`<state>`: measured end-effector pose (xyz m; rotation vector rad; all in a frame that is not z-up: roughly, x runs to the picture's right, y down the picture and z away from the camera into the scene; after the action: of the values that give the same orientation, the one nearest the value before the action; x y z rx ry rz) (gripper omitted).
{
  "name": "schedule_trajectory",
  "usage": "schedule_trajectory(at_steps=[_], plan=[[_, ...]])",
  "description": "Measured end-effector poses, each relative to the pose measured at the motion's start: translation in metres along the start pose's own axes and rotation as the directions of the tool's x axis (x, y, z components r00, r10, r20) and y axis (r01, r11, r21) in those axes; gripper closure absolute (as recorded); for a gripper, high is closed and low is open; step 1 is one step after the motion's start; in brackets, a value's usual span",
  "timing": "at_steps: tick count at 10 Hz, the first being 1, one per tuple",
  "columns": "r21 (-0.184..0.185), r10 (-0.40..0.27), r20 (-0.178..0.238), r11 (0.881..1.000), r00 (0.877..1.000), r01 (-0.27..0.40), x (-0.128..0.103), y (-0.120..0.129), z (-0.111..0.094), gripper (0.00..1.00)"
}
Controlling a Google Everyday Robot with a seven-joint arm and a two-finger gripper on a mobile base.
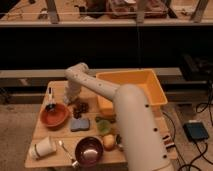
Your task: Wipe table surface with towel
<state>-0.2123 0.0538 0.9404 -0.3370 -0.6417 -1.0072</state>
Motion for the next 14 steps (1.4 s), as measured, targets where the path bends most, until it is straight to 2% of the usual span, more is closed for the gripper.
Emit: schedule_trajectory(at_steps=[2,4,6,7,9,11,14], plan=[[-0.003,0.045,-0.022,0.999,0.999,-0.045,0.008,0.029,-0.013,1.00],[-0.005,0.099,-0.063,0.995,0.993,-0.099,0.023,0.057,-0.030,1.00],[-0.005,0.137,-0.111,0.990,0.984,-0.138,0.053,0.071,-0.045,1.00],[-0.008,0.139,-0.121,0.990,0.983,-0.141,0.067,0.069,-0.046,1.00],[-0.015,0.139,-0.131,0.990,0.982,-0.142,0.087,0.057,-0.042,1.00],[-0.021,0.118,-0.133,0.992,0.984,-0.122,0.096,0.028,-0.032,1.00],[-0.016,0.047,-0.113,0.999,0.993,-0.049,0.081,-0.035,-0.012,1.00]])
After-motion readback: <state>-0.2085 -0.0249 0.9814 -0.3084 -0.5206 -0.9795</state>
